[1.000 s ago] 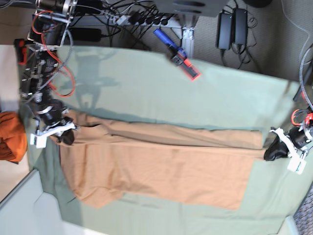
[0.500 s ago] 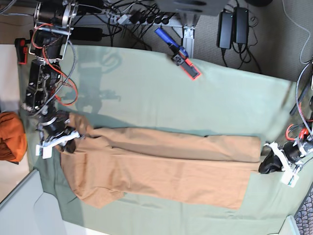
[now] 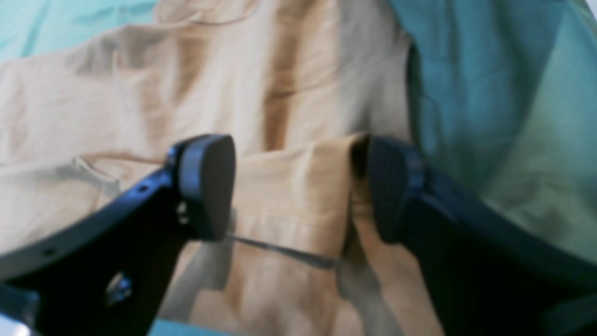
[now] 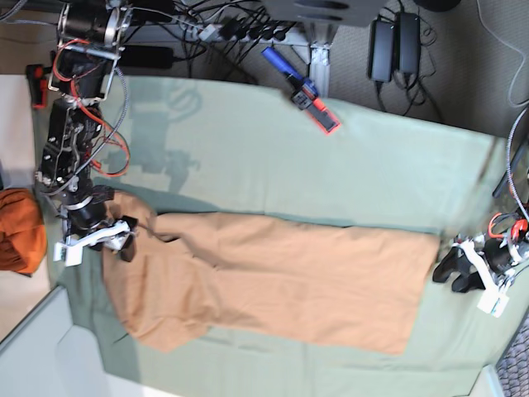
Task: Fold the T-shirt properly
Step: 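Lower the folded edge and release both grippers, then regrasp the shirt's folded edge with both grippers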
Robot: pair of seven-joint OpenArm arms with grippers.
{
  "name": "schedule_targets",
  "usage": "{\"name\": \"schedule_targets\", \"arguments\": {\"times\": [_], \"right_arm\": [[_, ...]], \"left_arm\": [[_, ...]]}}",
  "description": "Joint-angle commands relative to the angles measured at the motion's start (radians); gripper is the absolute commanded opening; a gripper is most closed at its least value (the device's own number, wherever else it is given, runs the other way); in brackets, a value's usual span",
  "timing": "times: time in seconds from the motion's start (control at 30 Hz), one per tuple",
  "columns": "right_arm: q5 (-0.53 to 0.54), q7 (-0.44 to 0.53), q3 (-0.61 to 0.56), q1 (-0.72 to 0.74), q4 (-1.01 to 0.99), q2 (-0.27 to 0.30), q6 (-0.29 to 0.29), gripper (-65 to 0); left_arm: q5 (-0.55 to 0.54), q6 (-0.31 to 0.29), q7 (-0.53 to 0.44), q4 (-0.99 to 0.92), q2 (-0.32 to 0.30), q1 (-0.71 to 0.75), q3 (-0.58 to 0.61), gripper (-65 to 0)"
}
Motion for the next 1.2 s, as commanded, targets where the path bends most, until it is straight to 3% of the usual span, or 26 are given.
{"name": "schedule_targets", "arguments": {"times": [0.0,0.13,0.33,0.53,0.93,1.17], "right_arm": [[0.011,-0.007,0.038,0.024,0.028,0.02,0.097,-20.5],[0.064,-0.108,0.2,0.01,0.038,0.021,0.097,-20.5],[0.135,-0.121,0.362,-0.106,0.037,0.028,0.097,-20.5],[0.179,-0.088,0.365,-0.194,0.037,-0.002,0.097,-20.5],[0.155,-0.045,0.363,-0.125,0.028,-0.138,0.097,-20.5],[0.143,-0.039,0.362,-0.105,0.01,-0.152,0.098,-20.5]], "left_arm": [[-0.032,-0.005,-0.007,0.021,-0.026,-0.016,-0.021,-25.5],[-0.06,-0.005,0.001,0.072,-0.04,0.045,-0.066,-25.5],[-0.085,-0.005,0.001,0.188,-0.044,0.179,-0.084,-25.5],[-0.101,-0.005,0.001,0.257,-0.027,0.246,-0.1,-25.6],[-0.121,-0.005,0.046,0.191,0.117,0.246,-0.207,-25.7],[-0.169,0.001,0.061,0.134,0.148,0.246,-0.286,-25.7]]}}
